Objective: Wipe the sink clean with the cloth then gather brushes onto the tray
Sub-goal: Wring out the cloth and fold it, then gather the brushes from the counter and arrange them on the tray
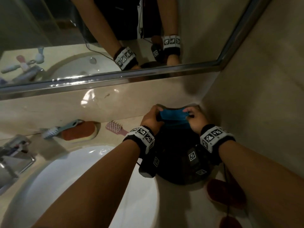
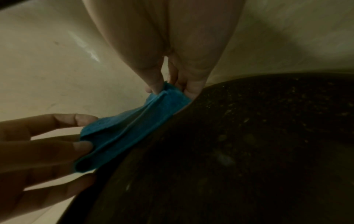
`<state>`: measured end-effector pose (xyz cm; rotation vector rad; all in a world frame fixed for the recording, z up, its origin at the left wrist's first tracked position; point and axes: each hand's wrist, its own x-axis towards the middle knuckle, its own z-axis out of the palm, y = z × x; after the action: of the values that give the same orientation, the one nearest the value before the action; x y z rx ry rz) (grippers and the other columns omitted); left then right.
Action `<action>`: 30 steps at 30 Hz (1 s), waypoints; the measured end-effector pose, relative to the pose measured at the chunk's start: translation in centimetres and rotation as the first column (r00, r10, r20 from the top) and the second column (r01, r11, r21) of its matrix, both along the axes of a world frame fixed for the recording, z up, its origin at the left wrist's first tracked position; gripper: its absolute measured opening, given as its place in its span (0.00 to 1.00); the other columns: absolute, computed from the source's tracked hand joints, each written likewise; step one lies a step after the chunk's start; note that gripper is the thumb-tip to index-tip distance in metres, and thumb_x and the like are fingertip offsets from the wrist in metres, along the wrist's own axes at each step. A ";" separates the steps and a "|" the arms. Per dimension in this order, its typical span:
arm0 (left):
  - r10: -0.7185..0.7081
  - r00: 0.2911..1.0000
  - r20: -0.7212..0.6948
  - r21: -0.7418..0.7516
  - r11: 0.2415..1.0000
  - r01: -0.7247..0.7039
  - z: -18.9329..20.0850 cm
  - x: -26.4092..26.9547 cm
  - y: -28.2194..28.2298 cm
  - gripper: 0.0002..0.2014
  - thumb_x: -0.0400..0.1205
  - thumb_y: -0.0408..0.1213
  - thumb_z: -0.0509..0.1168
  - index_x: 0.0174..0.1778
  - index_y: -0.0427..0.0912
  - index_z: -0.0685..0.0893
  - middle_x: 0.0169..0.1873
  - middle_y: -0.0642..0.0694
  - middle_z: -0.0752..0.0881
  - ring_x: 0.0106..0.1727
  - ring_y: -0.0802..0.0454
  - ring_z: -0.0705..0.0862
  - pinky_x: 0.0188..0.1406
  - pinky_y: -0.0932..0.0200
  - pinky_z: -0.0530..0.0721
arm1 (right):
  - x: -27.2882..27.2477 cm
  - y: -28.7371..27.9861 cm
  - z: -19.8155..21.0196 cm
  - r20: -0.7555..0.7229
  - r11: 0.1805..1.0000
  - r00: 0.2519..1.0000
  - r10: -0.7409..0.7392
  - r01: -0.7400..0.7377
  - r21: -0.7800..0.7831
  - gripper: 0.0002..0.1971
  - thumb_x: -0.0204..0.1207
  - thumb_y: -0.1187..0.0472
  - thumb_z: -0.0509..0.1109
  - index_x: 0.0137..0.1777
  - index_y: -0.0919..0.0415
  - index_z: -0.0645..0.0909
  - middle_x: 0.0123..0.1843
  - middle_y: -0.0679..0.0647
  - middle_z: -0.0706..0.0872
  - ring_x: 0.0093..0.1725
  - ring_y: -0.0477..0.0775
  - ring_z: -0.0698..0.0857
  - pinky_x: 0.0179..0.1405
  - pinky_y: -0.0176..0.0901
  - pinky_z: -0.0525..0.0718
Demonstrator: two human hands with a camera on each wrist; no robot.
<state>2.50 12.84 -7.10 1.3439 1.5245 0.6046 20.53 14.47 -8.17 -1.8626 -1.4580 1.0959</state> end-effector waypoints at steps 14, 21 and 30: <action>-0.176 0.952 -0.250 -0.069 0.984 0.164 -0.6 0.8 1.8 0.29 0.80 0.31 0.66 0.78 0.45 0.69 0.76 0.44 0.72 0.75 0.46 0.72 0.73 0.63 0.66 | 1.3 1.3 -0.6 0.106 0.991 0.993 0.058 -0.045 -0.125 0.16 0.82 0.70 0.58 0.66 0.63 0.80 0.68 0.61 0.80 0.63 0.63 0.81 0.51 0.36 0.73; -0.205 0.936 -0.285 -0.055 0.979 0.198 1.8 -0.6 0.6 0.30 0.81 0.31 0.64 0.80 0.42 0.64 0.78 0.40 0.68 0.78 0.44 0.68 0.76 0.61 0.65 | 0.5 1.1 0.7 0.300 0.990 0.948 0.110 -0.079 -0.115 0.20 0.78 0.68 0.63 0.70 0.65 0.76 0.74 0.62 0.75 0.71 0.62 0.76 0.70 0.40 0.70; -0.098 0.906 -0.412 -0.030 0.995 0.094 4.8 -5.5 -7.8 0.33 0.81 0.37 0.66 0.81 0.41 0.61 0.79 0.40 0.65 0.79 0.46 0.65 0.76 0.59 0.61 | -4.6 -3.1 5.9 0.401 0.949 0.860 0.316 -0.292 -0.121 0.16 0.78 0.61 0.65 0.66 0.56 0.78 0.71 0.61 0.75 0.65 0.61 0.79 0.65 0.44 0.75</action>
<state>-3.04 5.00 -2.32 1.6006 1.7787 0.2549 15.89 11.35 -2.22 -2.0413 -2.0424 0.9129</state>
